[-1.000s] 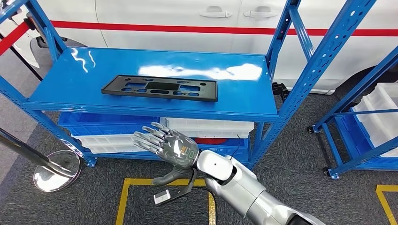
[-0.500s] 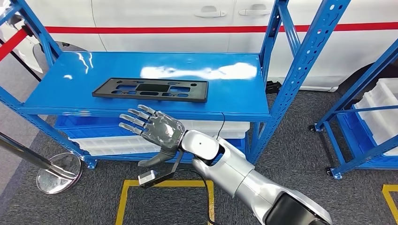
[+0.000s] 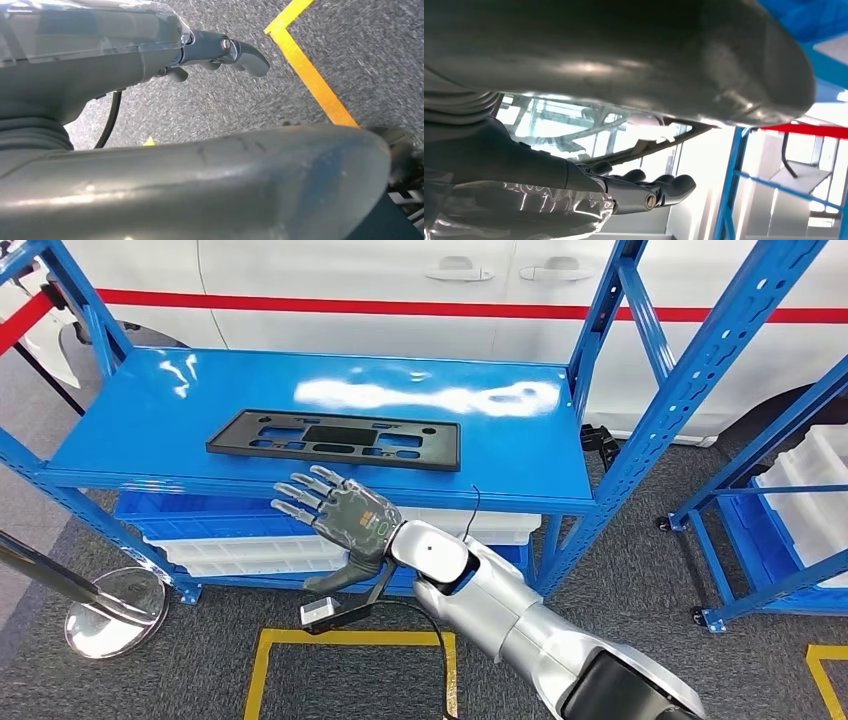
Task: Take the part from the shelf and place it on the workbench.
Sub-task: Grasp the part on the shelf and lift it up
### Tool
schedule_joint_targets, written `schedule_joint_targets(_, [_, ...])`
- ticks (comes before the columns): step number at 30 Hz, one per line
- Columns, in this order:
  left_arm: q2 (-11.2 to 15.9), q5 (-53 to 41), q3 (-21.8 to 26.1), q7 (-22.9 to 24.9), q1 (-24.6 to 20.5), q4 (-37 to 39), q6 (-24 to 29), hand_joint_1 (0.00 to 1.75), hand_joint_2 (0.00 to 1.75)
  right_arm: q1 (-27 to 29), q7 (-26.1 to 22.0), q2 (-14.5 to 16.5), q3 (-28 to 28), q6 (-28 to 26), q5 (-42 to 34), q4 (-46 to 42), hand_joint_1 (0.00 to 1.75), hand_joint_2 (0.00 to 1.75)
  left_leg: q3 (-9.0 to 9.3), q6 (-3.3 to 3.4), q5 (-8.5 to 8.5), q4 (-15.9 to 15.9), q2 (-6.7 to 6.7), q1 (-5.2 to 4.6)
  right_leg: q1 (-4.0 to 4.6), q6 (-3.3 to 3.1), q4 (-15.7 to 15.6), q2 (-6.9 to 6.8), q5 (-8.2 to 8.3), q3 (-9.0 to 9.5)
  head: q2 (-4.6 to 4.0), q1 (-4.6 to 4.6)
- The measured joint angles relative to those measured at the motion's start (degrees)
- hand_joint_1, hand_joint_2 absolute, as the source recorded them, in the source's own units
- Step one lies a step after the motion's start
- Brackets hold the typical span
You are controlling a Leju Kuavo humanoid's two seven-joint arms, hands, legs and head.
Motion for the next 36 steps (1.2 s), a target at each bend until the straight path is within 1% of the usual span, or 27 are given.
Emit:
schedule_joint_targets(1, [0.0, 0.0, 0.0, -0.1, 0.1, 0.0, 0.0, 0.00, 0.00, 0.1, 0.0, 0.0, 0.0, 0.0, 0.0, 0.3, 0.00, 0.00, 0.11, 0.01, -0.18, 0.0, -0.01, -0.01, -0.12, 0.13, 1.6, -0.01, -0.04, -1.41, 0.00, 0.00])
schedule_joint_targets(2, [0.0, 0.1, 0.0, -0.1, 0.2, 0.0, 0.0, 0.00, 0.00, 0.2, 0.0, 0.0, 0.0, 0.0, -0.1, 0.5, 0.00, 0.00, 0.30, -0.06, -0.40, 0.1, -0.04, -0.01, -0.23, 0.19, 1.0, -0.02, 1.16, -1.73, 0.00, 0.00])
schedule_joint_targets(4, [0.0, 0.2, 0.0, -0.3, 0.3, 0.0, 0.0, 0.00, 0.00, 0.2, 0.0, 0.0, 0.0, 0.0, -0.2, 0.9, 0.00, 0.00, 0.92, -0.31, -1.01, 0.3, -0.11, 0.00, -0.39, -0.01, -6.1, -0.05, 6.24, 0.71, 0.00, 0.00])
schedule_joint_targets(5, [-0.1, 0.2, 0.0, -0.3, 0.3, 0.0, 0.0, 0.00, 0.00, 0.1, 0.0, 0.0, -0.1, 0.0, -0.3, 1.0, 0.00, 0.00, 1.17, -0.52, -1.32, 0.4, -0.14, -0.04, -0.30, -0.24, -9.8, -0.06, 7.94, 2.16, 0.00, -0.01])
schedule_joint_targets(6, [-0.1, 0.1, 0.0, -0.3, 0.3, 0.0, -0.1, 0.00, 0.00, 0.1, 0.1, 0.0, -0.1, 0.0, -0.3, 1.1, 0.00, 0.00, 1.26, -0.79, -1.58, 0.5, -0.16, -0.06, -0.17, -0.56, -12.6, -0.06, 8.80, 3.21, 0.00, -0.01])
schedule_joint_targets(7, [-0.1, 0.1, 0.0, -0.3, 0.3, 0.0, -0.1, 0.00, 0.00, 0.1, 0.1, 0.0, -0.1, 0.0, -0.4, 1.2, 0.00, 0.00, 1.28, -1.11, -1.78, 0.5, -0.16, -0.08, -0.02, -0.92, -13.8, -0.05, 8.94, 3.62, 0.00, -0.01])
schedule_joint_targets(8, [-0.1, 0.0, 0.0, -0.4, 0.3, 0.0, -0.1, 0.00, 0.00, 0.1, 0.2, 0.0, -0.2, -0.1, -0.4, 1.4, 0.00, 0.00, 1.32, -1.48, -1.80, 0.6, -0.16, -0.13, 0.11, -1.26, -14.1, -0.02, 8.60, 3.72, 0.00, -0.02])
schedule_joint_targets(10, [-0.1, -0.1, -0.1, -0.4, 0.4, 0.0, -0.1, 0.00, 0.00, 0.1, 0.6, 0.0, -0.3, -0.2, -0.2, 1.6, 0.00, 0.00, 1.48, -2.14, -2.06, 1.3, -0.11, -0.10, -0.04, -2.03, -14.4, 0.02, 9.01, 4.30, 0.00, -0.01])
schedule_joint_targets(12, [-0.1, -0.1, -0.1, -0.5, 0.3, 0.0, -0.1, 0.00, 0.00, -0.1, 1.4, 0.1, -0.5, -0.3, 0.1, 1.7, 0.00, 0.00, 0.40, -2.59, -3.66, 4.2, -0.07, 0.05, -0.23, -2.67, -14.5, -0.08, 8.91, 5.12, 0.00, -0.02])
schedule_joint_targets(13, [-0.1, 0.0, -0.1, -0.5, 0.3, 0.0, 0.0, 0.00, 0.00, -0.3, 1.7, 0.2, -0.6, -0.4, 0.2, 1.8, 0.00, 0.00, -1.17, -2.81, -5.21, 7.3, -0.05, 0.17, -0.24, -2.87, -14.6, -0.14, 8.82, 5.36, 0.00, -0.02])
schedule_joint_targets(15, [-0.1, 0.2, -0.1, -0.6, 0.4, 0.0, 0.0, 0.00, 0.00, -0.4, 2.2, 0.3, -0.9, -0.5, 0.3, 2.2, 0.00, 0.00, -5.40, -3.32, -8.25, 14.6, -0.05, 0.35, -0.17, -3.10, -14.6, -0.17, 8.61, 5.53, 0.00, -0.02])
schedule_joint_targets(16, [-0.1, 0.3, -0.1, -0.6, 0.5, 0.0, 0.0, 0.00, 0.00, -0.4, 2.2, 0.3, -1.0, -0.5, 0.3, 2.5, 0.00, 0.00, -7.06, -3.48, -8.84, 17.0, -0.04, 0.41, -0.14, -3.14, -14.5, -0.14, 8.50, 5.59, 0.00, -0.02])
schedule_joint_targets(17, [-0.1, 0.4, -0.1, -0.6, 0.6, 0.0, 0.0, 0.00, 0.00, -0.4, 2.3, 0.3, -1.0, -0.5, 0.3, 2.7, 0.00, 0.00, -7.69, -3.55, -8.21, 17.2, -0.04, 0.45, -0.14, -3.11, -14.5, -0.10, 8.36, 5.71, 0.00, -0.02])
schedule_joint_targets(18, [-0.1, 0.5, -0.1, -0.6, 0.6, 0.0, 0.0, 0.00, 0.00, -0.4, 2.3, 0.3, -1.1, -0.5, 0.3, 3.0, 0.00, 0.00, -7.19, -3.50, -6.39, 15.1, -0.03, 0.47, -0.15, -3.04, -14.5, -0.05, 8.19, 5.92, 0.00, -0.02])
schedule_joint_targets(20, [-0.1, 0.5, -0.1, -0.6, 0.7, 0.0, 0.0, 0.00, 0.00, -0.5, 2.4, 0.3, -1.3, -0.6, 0.3, 3.3, 0.00, 0.00, -4.06, -3.18, -1.62, 7.0, 0.01, 0.47, -0.15, -2.76, -14.4, 0.00, 7.77, 6.52, 0.00, -0.02])
schedule_joint_targets(21, [-0.1, 0.5, -0.1, -0.6, 0.6, 0.0, 0.0, 0.00, 0.00, -0.5, 2.4, 0.4, -1.4, -0.6, 0.3, 3.4, 0.00, 0.00, -2.73, -2.95, -0.45, 3.6, 0.05, 0.34, -0.11, -2.55, -14.4, 0.00, 7.61, 6.66, 0.00, -0.02])
schedule_joint_targets(22, [-0.1, 0.5, -0.1, -0.6, 0.6, 0.0, 0.0, 0.00, 0.00, -0.6, 2.6, 0.4, -1.5, -0.7, 0.4, 3.5, 0.00, 0.00, -1.93, -2.63, 0.20, 1.6, 0.06, 0.19, -0.05, -2.28, -14.3, -0.01, 7.47, 6.66, 0.00, -0.02])
schedule_joint_targets(23, [-0.1, 0.5, -0.1, -0.6, 0.6, 0.0, 0.0, 0.00, 0.00, -0.6, 2.6, 0.4, -1.5, -0.7, 0.4, 3.7, 0.00, 0.00, -1.69, -2.31, 0.11, 0.9, 0.03, 0.04, 0.00, -1.98, -14.3, -0.02, 7.36, 6.60, 0.00, -0.02])
schedule_joint_targets(26, [-0.1, 0.5, -0.1, -0.5, 0.7, 0.0, 0.0, 0.00, 0.00, -0.7, 3.0, 0.4, -1.7, -0.7, 0.5, 4.1, 0.00, 0.00, -1.32, -1.29, 0.77, 0.5, -0.04, 0.17, 0.02, -0.95, -13.9, -0.04, 6.65, 6.49, 0.00, -0.02])
schedule_joint_targets(27, [-0.1, 0.4, -0.1, -0.4, 0.7, 0.0, 0.0, 0.00, 0.00, -0.9, 3.1, 0.4, -1.8, -0.8, 0.5, 4.3, 0.00, 0.00, -1.17, -0.95, 0.90, 0.2, -0.02, 0.30, -0.01, -0.67, -12.4, -0.05, 5.66, 5.87, 0.00, -0.02])
schedule_joint_targets(29, [-0.1, 0.3, -0.1, -0.4, 0.6, 0.0, 0.0, 0.00, 0.00, -1.0, 3.2, 0.4, -1.9, -0.8, 0.5, 4.5, 0.00, 0.00, -1.03, -0.53, 0.90, 0.0, 0.01, 0.37, -0.10, -0.34, -6.2, -0.06, 2.38, 2.82, 0.00, -0.02])
schedule_joint_targets(30, [-0.1, 0.3, -0.1, -0.4, 0.6, 0.0, 0.0, 0.00, 0.00, -0.9, 3.2, 0.4, -1.9, -0.8, 0.5, 4.6, 0.00, 0.44, -1.04, -0.40, 0.86, 0.0, 0.01, 0.35, -0.14, -0.24, -2.2, -0.06, 0.72, 0.69, 0.00, -0.02])
schedule_joint_targets(31, [-0.1, 0.3, -0.1, -0.4, 0.6, 0.0, 0.0, 0.00, 0.00, -0.8, 3.2, 0.4, -1.9, -0.8, 0.5, 4.8, 0.00, 0.87, -1.04, -0.37, 0.80, 0.1, 0.00, 0.33, -0.19, -0.16, 1.0, -0.06, -0.12, -1.10, 0.00, -0.02])
schedule_joint_targets(32, [-0.1, 0.3, -0.1, -0.4, 0.7, 0.0, 0.0, 0.00, 0.00, -0.7, 3.2, 0.4, -1.9, -0.7, 0.5, 5.0, 0.00, 1.31, -1.04, -0.36, 0.73, 0.2, -0.02, 0.32, -0.23, -0.11, 2.5, -0.07, 0.08, -2.12, 0.00, -0.02])
schedule_joint_targets(33, [-0.1, 0.3, -0.1, -0.4, 0.7, 0.0, 0.0, 0.00, 0.00, -0.7, 3.2, 0.4, -1.9, -0.7, 0.5, 5.1, 0.00, 1.75, -1.03, -0.40, 0.63, 0.3, -0.06, 0.32, -0.27, -0.12, 1.5, -0.08, 1.43, -1.96, 0.00, -0.02])
schedule_joint_targets(35, [-0.1, 0.3, -0.1, -0.4, 0.6, 0.0, 0.0, 0.00, 0.00, -1.0, 3.3, 0.4, -2.0, -0.6, 0.4, 5.6, 0.00, 1.75, -1.02, -0.67, 0.28, 0.7, -0.14, 0.32, -0.30, -0.40, -6.0, -0.11, 5.76, 1.22, 0.00, -0.02])
schedule_joint_targets(36, [-0.1, 0.2, -0.1, -0.4, 0.6, 0.0, -0.1, 0.00, 0.00, -1.4, 3.5, 0.4, -2.1, -0.6, 0.4, 5.9, 0.00, 1.75, -1.11, -0.93, 0.06, 1.0, -0.18, 0.20, -0.24, -0.62, -9.7, -0.11, 7.28, 2.89, 0.00, -0.02])
